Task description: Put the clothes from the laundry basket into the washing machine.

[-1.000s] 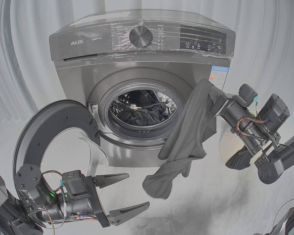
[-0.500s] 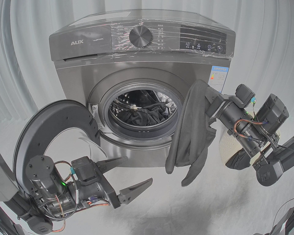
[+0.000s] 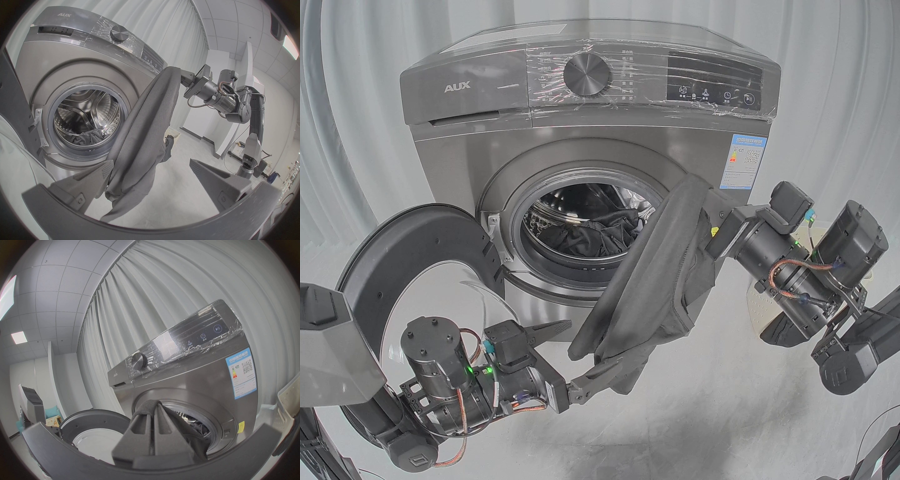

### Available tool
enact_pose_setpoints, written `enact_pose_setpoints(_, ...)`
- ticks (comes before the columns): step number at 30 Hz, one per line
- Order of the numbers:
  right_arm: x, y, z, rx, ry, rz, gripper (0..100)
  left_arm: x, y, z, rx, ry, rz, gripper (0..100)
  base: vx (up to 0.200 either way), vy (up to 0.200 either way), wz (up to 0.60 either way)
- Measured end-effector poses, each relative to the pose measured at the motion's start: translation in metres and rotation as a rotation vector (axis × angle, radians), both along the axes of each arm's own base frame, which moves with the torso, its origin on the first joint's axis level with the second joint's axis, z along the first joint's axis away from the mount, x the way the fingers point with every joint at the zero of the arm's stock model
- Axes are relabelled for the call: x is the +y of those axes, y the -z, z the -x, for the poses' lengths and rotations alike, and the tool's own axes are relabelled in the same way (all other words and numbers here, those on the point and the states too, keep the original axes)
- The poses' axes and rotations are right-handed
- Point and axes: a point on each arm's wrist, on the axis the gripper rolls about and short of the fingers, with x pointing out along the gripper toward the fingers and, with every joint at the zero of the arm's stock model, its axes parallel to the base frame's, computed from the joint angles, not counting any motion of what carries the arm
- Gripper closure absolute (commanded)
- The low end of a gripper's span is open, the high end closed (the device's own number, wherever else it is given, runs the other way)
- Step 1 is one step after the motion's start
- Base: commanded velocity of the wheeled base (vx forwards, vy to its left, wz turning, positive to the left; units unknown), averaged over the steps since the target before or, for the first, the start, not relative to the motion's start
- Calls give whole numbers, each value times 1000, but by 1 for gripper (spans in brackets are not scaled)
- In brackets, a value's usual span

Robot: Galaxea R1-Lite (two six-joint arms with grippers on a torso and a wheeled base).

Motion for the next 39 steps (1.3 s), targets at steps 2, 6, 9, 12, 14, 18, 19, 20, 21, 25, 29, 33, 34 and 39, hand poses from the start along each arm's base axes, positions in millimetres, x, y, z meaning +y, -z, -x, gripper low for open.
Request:
enact_pose_setpoints(2, 4, 2, 2, 15, -2, 7, 100, 0, 1, 0, 3, -1, -4, 0, 0, 0, 0)
enact_pose_setpoints(6, 11, 5, 8, 31, -23, 16, 100, -1, 3, -1, 8, 0, -8, 0, 0, 0, 0)
enact_pose_setpoints(9, 14, 6, 9, 37, -30, 20, 100, -1, 5, -1, 12, 0, -13, 0, 0, 0, 0)
enact_pose_setpoints(12, 16, 7, 11, 40, -37, 21, 100, -2, 8, -2, 19, -11, -23, 0, 0, 0, 0)
enact_pose_setpoints(14, 15, 8, 11, 44, -35, 23, 100, -3, 10, -2, 23, -14, -29, 0, 0, 0, 0)
enact_pose_setpoints(18, 16, 12, 12, 58, -31, 32, 100, -6, 12, -6, 24, -16, -30, 0, 0, 0, 0)
enact_pose_setpoints(19, 16, 14, 12, 65, -31, 37, 100, -7, 13, -6, 25, -15, -30, 0, 0, 0, 0)
enact_pose_setpoints(20, 16, 15, 12, 68, -32, 39, 100, -7, 13, -7, 25, -16, -30, 0, 0, 0, 0)
enact_pose_setpoints(21, 17, 16, 13, 71, -34, 42, 100, -8, 14, -8, 24, -16, -29, 0, 0, 0, 0)
enact_pose_setpoints(25, 16, 20, 13, 83, -36, 49, 100, -10, 15, -9, 26, -17, -31, 0, 0, 0, 0)
enact_pose_setpoints(29, 17, 23, 16, 96, -47, 54, 100, -11, 18, -8, 37, -11, -39, 0, 0, 0, 0)
enact_pose_setpoints(33, 16, 26, 18, 104, -53, 58, 100, -16, 24, -7, 49, 5, -51, 0, 0, 0, 0)
enact_pose_setpoints(34, 16, 26, 18, 104, -55, 58, 100, -18, 25, -7, 50, 11, -52, 0, 0, 0, 0)
enact_pose_setpoints(39, 15, 28, 20, 113, -60, 52, 100, -27, 28, -4, 53, 29, -57, 0, 0, 0, 0)
